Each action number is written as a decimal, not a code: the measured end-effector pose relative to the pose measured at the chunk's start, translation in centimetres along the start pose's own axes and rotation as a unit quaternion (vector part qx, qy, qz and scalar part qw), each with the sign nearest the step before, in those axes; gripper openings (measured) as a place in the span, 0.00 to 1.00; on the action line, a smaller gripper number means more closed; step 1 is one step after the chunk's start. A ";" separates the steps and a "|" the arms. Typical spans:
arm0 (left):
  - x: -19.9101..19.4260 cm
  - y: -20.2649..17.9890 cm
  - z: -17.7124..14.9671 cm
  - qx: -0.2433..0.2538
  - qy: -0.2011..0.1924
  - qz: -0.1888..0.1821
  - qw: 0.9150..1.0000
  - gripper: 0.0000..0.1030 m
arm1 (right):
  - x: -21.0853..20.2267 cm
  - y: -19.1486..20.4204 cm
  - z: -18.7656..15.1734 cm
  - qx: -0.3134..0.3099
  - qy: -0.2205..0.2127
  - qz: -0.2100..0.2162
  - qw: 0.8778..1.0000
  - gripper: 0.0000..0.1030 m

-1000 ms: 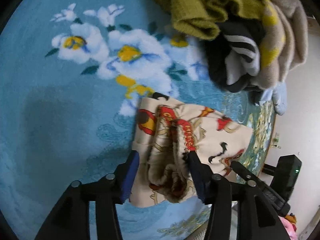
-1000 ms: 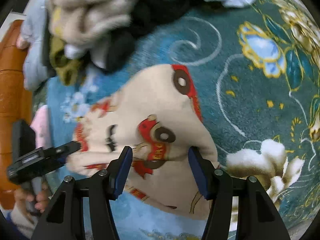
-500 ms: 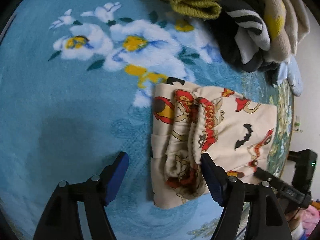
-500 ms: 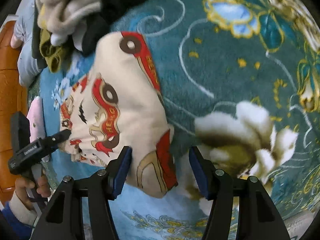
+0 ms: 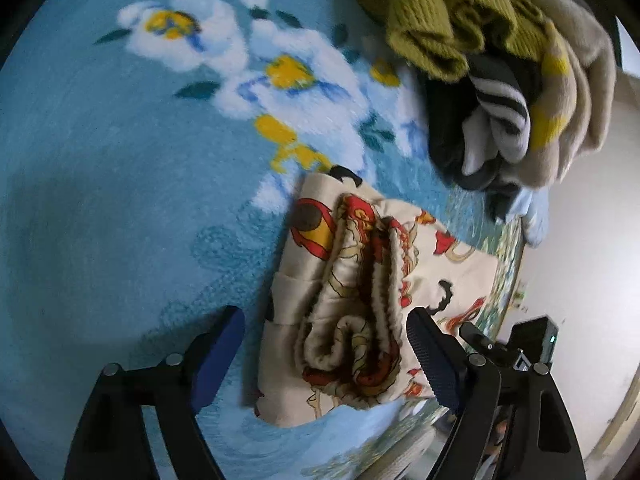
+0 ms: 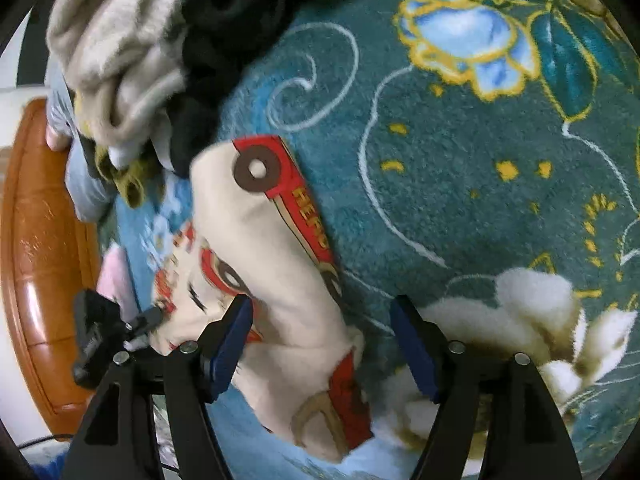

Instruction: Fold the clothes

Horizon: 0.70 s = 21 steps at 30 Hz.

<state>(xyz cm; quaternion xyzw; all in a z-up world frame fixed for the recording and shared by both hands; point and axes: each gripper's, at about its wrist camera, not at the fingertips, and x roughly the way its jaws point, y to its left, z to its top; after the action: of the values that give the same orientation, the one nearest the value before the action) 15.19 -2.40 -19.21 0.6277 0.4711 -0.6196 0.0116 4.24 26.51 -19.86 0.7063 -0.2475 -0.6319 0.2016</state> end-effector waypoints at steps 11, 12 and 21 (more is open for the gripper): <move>0.6 -1.8 0.2 0.006 -0.009 0.056 0.998 0.37 | -0.1 1.6 0.4 0.034 -0.008 -0.012 0.999 0.28; 0.4 -2.2 0.0 0.011 -0.011 0.056 0.998 0.36 | -0.6 2.1 0.3 0.031 -0.012 -0.014 0.999 0.20; -6.8 -6.2 -3.3 0.098 -0.016 0.039 0.994 0.34 | -6.8 7.7 -5.0 -0.005 -0.049 -0.018 0.999 0.15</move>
<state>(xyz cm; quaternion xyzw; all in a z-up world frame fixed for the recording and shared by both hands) 15.41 -0.88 -9.59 0.6337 0.3830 -0.6718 -0.0183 7.93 24.36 -9.22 0.6779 -0.2413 -0.6705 0.1811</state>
